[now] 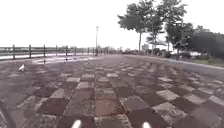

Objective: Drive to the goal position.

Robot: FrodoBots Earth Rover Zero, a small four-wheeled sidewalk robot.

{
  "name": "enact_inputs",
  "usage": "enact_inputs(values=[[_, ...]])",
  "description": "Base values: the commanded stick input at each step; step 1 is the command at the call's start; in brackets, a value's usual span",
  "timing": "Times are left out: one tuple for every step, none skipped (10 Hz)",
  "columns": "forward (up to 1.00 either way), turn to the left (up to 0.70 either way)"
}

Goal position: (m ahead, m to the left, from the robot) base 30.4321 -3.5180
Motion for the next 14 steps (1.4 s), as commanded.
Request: enact_inputs(values=[[0.85,0.01],[0.85,0.01],[0.85,0.01],[0.85,0.01],[0.85,0.01],[0.85,0.01],[0.85,0.01],[0.85,0.01],[0.85,0.01],[0.85,0.01],[0.85,0.01],[0.85,0.01],[0.85,0.01],[0.85,0.01]])
